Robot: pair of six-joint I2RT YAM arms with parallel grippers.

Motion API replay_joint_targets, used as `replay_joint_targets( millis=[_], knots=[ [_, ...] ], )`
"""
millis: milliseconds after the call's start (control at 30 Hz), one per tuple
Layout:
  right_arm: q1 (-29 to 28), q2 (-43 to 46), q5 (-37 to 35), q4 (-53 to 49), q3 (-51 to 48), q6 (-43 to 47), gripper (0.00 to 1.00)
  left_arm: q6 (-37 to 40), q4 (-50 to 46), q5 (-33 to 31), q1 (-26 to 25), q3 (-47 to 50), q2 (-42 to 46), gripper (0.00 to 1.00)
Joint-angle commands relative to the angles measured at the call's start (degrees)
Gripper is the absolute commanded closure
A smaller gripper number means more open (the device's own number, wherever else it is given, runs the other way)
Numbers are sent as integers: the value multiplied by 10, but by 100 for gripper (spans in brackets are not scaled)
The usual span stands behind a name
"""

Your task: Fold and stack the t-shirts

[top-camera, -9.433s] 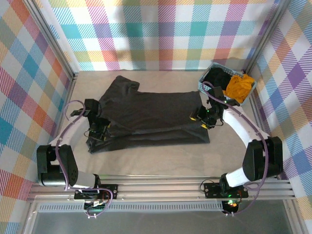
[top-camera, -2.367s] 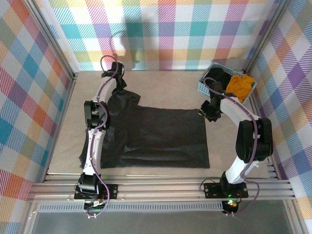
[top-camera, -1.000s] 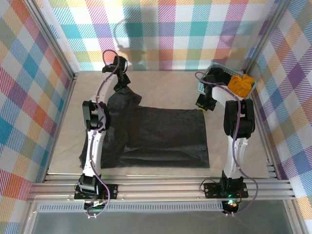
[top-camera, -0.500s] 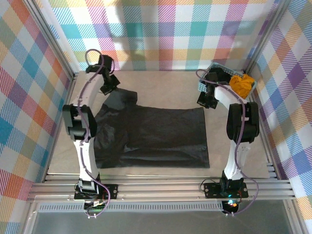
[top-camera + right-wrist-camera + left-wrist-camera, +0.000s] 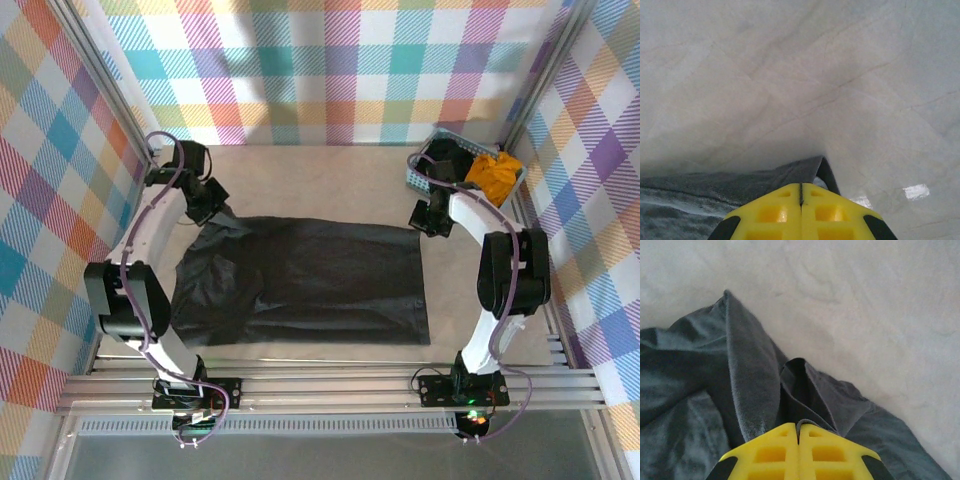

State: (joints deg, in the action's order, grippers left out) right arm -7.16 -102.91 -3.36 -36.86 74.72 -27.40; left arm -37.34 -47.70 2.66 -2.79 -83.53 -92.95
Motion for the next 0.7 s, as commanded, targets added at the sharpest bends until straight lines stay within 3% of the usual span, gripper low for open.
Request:
replay_joint_targets(
  millis=[0, 467, 667],
  knots=[
    [-3, 39, 9, -1, -16, -1, 100, -13, -13, -10, 5, 40, 67, 100],
    [-11, 112, -11, -83, -113, -57, 100, -80, -120, -96, 5, 254, 315, 100],
    [-11, 116, -8, -113, -122, -79, 100, -88, -138, -103, 5, 293, 366, 100]
  ],
)
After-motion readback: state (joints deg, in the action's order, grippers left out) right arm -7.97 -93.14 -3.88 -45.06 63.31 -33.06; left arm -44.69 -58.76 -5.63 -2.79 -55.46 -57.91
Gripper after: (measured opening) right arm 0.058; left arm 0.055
